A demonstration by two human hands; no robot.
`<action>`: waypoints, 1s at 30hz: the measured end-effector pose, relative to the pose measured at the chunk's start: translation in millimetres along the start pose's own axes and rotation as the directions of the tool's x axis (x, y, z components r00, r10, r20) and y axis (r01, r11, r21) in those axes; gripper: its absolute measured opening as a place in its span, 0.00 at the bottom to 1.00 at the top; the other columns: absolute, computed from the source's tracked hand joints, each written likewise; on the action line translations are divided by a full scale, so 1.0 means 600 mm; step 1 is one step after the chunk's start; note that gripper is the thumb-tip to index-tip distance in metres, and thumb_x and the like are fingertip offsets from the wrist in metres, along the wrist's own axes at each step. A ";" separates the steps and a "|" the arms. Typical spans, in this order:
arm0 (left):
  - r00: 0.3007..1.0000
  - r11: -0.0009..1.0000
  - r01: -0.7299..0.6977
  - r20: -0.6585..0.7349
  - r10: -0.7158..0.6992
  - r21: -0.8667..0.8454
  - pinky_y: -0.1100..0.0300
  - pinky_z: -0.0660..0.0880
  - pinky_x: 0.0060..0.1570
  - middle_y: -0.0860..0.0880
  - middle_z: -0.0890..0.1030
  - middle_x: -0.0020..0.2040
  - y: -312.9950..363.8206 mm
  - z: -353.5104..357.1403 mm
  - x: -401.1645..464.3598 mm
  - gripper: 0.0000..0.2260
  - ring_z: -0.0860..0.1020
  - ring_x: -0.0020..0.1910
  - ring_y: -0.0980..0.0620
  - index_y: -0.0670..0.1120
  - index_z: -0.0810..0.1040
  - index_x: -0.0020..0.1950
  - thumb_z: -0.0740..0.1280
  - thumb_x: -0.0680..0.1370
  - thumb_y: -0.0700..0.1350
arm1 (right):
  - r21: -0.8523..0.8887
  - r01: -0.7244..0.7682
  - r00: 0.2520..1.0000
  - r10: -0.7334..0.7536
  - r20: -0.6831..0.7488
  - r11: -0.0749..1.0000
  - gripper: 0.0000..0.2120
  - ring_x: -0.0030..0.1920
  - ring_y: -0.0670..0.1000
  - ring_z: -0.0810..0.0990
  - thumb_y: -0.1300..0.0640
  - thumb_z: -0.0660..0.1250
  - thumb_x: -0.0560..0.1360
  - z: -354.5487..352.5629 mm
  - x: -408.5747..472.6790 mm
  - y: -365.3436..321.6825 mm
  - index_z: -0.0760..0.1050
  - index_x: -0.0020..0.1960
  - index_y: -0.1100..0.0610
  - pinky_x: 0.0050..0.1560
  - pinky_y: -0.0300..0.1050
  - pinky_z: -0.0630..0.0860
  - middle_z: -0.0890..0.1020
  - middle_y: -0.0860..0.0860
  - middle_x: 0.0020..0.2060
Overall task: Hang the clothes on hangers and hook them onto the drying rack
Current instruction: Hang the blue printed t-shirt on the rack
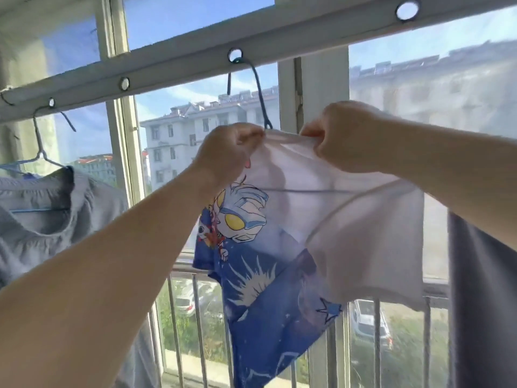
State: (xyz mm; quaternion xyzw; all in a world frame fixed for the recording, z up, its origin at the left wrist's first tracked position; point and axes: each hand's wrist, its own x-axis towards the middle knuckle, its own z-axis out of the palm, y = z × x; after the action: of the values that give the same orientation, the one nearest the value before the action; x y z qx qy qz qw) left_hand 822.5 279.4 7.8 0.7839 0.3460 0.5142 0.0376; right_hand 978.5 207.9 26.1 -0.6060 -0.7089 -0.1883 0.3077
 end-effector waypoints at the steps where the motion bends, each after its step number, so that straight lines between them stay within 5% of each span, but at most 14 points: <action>1: 0.999 0.999 -0.036 -0.018 0.035 -0.027 0.77 0.71 0.36 0.54 0.79 0.48 -0.005 -0.002 0.005 0.13 0.75 0.39 0.60 0.47 0.77 0.60 0.62 0.78 0.48 | -0.037 0.010 1.000 -0.011 -0.029 0.999 0.15 0.41 0.55 0.76 0.66 0.57 0.73 0.004 0.003 -0.008 0.80 0.49 0.56 0.39 0.42 0.72 0.79 0.54 0.38; 4: 0.990 0.981 -0.123 0.053 0.133 -0.152 0.72 0.75 0.43 0.59 0.80 0.40 -0.027 -0.010 0.022 0.07 0.79 0.37 0.62 0.49 0.80 0.52 0.65 0.76 0.46 | -0.082 0.037 0.980 -0.052 -0.192 0.996 0.12 0.38 0.53 0.76 0.51 0.59 0.78 0.031 0.020 -0.023 0.79 0.45 0.55 0.36 0.43 0.69 0.79 0.52 0.37; 7: 0.965 0.957 -0.162 0.165 0.205 -0.239 0.74 0.75 0.35 0.58 0.80 0.39 -0.046 -0.028 0.031 0.05 0.79 0.33 0.65 0.54 0.78 0.50 0.65 0.75 0.46 | -0.108 0.041 0.934 -0.077 -0.348 0.993 0.19 0.28 0.51 0.67 0.45 0.58 0.78 0.052 0.027 -0.029 0.74 0.37 0.58 0.28 0.42 0.62 0.70 0.50 0.27; 11: 0.898 0.908 -0.011 0.395 0.193 -0.418 0.64 0.80 0.41 0.51 0.82 0.43 -0.080 -0.043 0.068 0.06 0.80 0.39 0.54 0.51 0.79 0.49 0.67 0.73 0.43 | -0.173 0.026 0.913 -0.094 -0.397 0.985 0.21 0.25 0.50 0.61 0.45 0.59 0.77 0.073 0.032 -0.038 0.73 0.38 0.62 0.29 0.44 0.58 0.65 0.53 0.24; 14: 0.702 0.874 0.095 0.655 0.280 -0.476 0.59 0.80 0.48 0.49 0.82 0.47 -0.090 -0.044 0.103 0.11 0.81 0.44 0.53 0.46 0.79 0.54 0.67 0.71 0.41 | -0.168 0.039 0.916 -0.103 -0.388 0.985 0.19 0.25 0.45 0.70 0.44 0.60 0.76 0.073 0.032 -0.039 0.79 0.41 0.59 0.27 0.32 0.63 0.72 0.49 0.23; 17: 0.435 0.854 0.075 0.787 0.437 -0.516 0.59 0.78 0.51 0.49 0.83 0.51 -0.092 -0.039 0.126 0.12 0.81 0.50 0.51 0.42 0.76 0.57 0.60 0.75 0.41 | -0.183 0.018 0.927 -0.085 -0.365 0.983 0.16 0.27 0.34 0.71 0.44 0.61 0.76 0.065 0.027 -0.045 0.76 0.37 0.52 0.28 0.29 0.64 0.73 0.31 0.24; 19: 0.342 0.831 0.106 0.805 0.485 -0.545 0.61 0.77 0.49 0.49 0.82 0.51 -0.088 -0.030 0.131 0.12 0.81 0.49 0.52 0.41 0.74 0.57 0.57 0.77 0.41 | -0.188 0.039 0.919 -0.109 -0.378 0.981 0.15 0.27 0.36 0.71 0.45 0.62 0.76 0.058 0.022 -0.044 0.76 0.36 0.53 0.28 0.31 0.63 0.73 0.40 0.21; 22: 0.385 0.772 0.262 0.796 0.466 -0.579 0.58 0.78 0.50 0.48 0.81 0.52 -0.084 -0.014 0.126 0.15 0.81 0.48 0.51 0.42 0.76 0.58 0.60 0.74 0.45 | -0.186 0.065 0.917 -0.132 -0.377 0.980 0.16 0.26 0.38 0.70 0.47 0.63 0.76 0.043 0.011 -0.046 0.80 0.39 0.58 0.28 0.29 0.64 0.73 0.41 0.21; 25: 0.527 0.770 0.153 0.711 0.466 -0.619 0.61 0.74 0.53 0.58 0.82 0.47 -0.076 -0.004 0.119 0.10 0.80 0.45 0.60 0.50 0.80 0.48 0.64 0.71 0.52 | -0.195 0.073 0.921 -0.141 -0.362 0.978 0.17 0.27 0.37 0.72 0.47 0.61 0.74 0.025 0.005 -0.051 0.81 0.40 0.58 0.30 0.28 0.64 0.74 0.31 0.25; 27: 0.490 0.797 0.197 0.761 0.425 -0.572 0.62 0.78 0.47 0.54 0.84 0.42 -0.071 -0.010 0.113 0.19 0.82 0.40 0.57 0.49 0.83 0.42 0.57 0.72 0.59 | -0.195 0.074 0.927 -0.140 -0.348 0.978 0.18 0.27 0.38 0.72 0.46 0.61 0.73 0.015 0.002 -0.051 0.82 0.40 0.58 0.30 0.29 0.65 0.74 0.31 0.25; 29: 0.429 0.851 0.192 0.821 0.376 -0.489 0.58 0.80 0.46 0.46 0.85 0.45 -0.073 -0.009 0.110 0.27 0.83 0.43 0.49 0.48 0.83 0.47 0.53 0.69 0.65 | -0.191 0.076 0.931 -0.138 -0.337 0.979 0.19 0.27 0.40 0.72 0.44 0.61 0.73 0.005 -0.003 -0.050 0.82 0.40 0.57 0.30 0.30 0.64 0.74 0.33 0.24; 30: 0.456 0.888 0.130 0.822 0.341 -0.441 0.55 0.79 0.50 0.45 0.84 0.48 -0.077 -0.007 0.108 0.28 0.83 0.46 0.48 0.50 0.82 0.51 0.54 0.67 0.66 | -0.192 0.079 0.931 -0.142 -0.336 0.978 0.19 0.27 0.40 0.71 0.44 0.61 0.73 0.002 -0.004 -0.048 0.82 0.40 0.57 0.30 0.30 0.63 0.74 0.33 0.24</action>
State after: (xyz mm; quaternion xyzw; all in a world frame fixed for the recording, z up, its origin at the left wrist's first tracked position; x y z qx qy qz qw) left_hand 810.6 350.7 41.2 0.9243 0.0979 0.0984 0.3554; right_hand 950.6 201.1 26.6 -0.5469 -0.6571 -0.3711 0.3625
